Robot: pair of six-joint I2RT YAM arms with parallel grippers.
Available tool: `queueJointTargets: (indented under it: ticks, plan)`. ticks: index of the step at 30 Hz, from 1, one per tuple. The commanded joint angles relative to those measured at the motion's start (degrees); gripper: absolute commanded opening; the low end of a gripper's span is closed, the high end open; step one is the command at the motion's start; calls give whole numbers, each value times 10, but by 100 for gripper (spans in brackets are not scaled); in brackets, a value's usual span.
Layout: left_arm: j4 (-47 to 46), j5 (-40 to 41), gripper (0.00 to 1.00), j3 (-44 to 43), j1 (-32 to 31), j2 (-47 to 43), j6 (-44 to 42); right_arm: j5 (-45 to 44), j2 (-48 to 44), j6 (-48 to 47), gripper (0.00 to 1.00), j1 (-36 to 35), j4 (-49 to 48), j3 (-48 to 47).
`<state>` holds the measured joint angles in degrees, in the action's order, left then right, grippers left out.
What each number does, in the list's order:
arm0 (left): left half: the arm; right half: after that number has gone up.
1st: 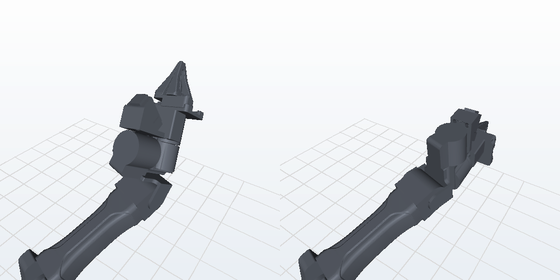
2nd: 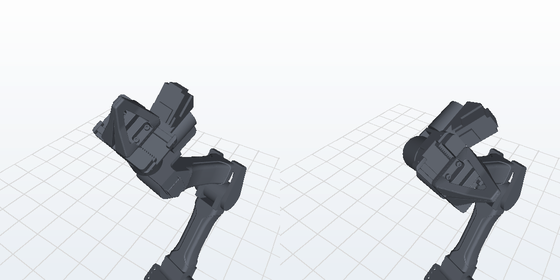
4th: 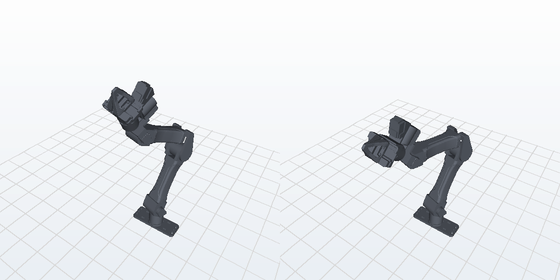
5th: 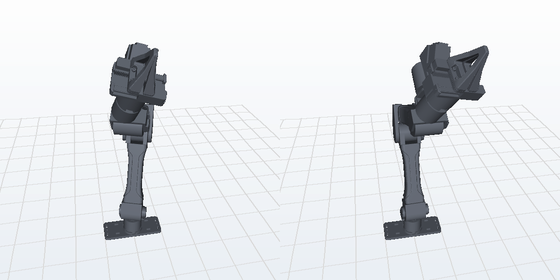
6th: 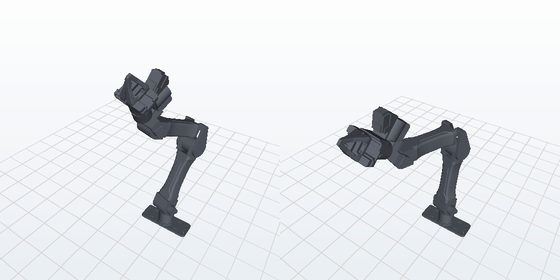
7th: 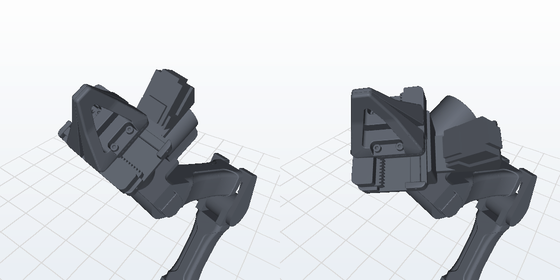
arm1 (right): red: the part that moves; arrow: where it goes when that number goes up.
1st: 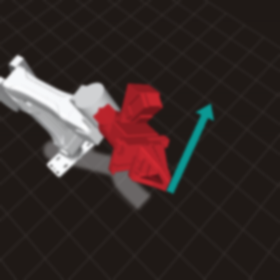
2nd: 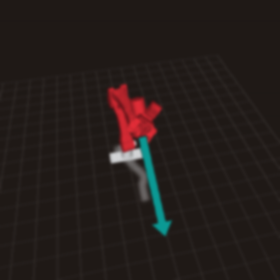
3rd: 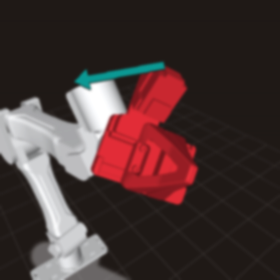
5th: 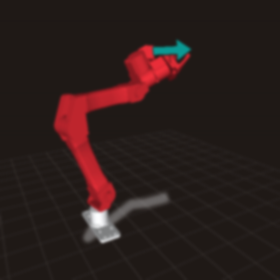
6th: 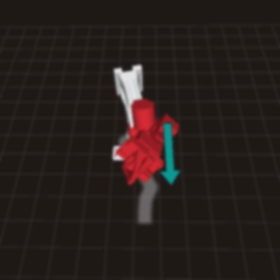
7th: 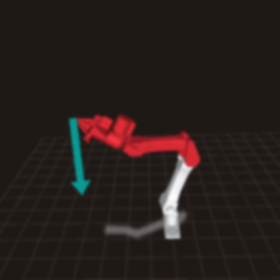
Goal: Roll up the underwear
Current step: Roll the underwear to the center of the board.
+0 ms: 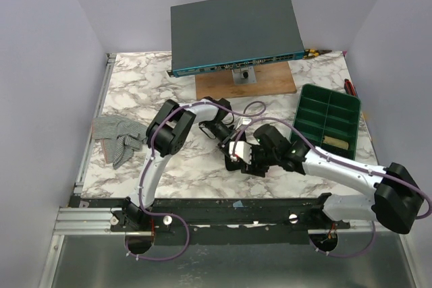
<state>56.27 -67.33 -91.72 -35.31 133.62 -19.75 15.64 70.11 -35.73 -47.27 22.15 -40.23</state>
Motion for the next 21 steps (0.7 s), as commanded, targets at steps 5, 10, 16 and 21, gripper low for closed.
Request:
queueJointTargets:
  ticks: [5, 10, 16, 21]
  plan:
    - [27, -9, 0, -19, 12, 49, -1, -87, 17, -33, 61, -52, -89, 49]
    - [44, -16, 0, -27, 15, 61, -4, -119, 33, -55, 61, -63, -126, 63]
    - [61, -18, 0, -33, 16, 72, -6, -128, 55, -81, 61, -63, -159, 72]
    - [82, -23, 0, -44, 17, 87, -10, -123, 77, -96, 59, -65, -181, 76]
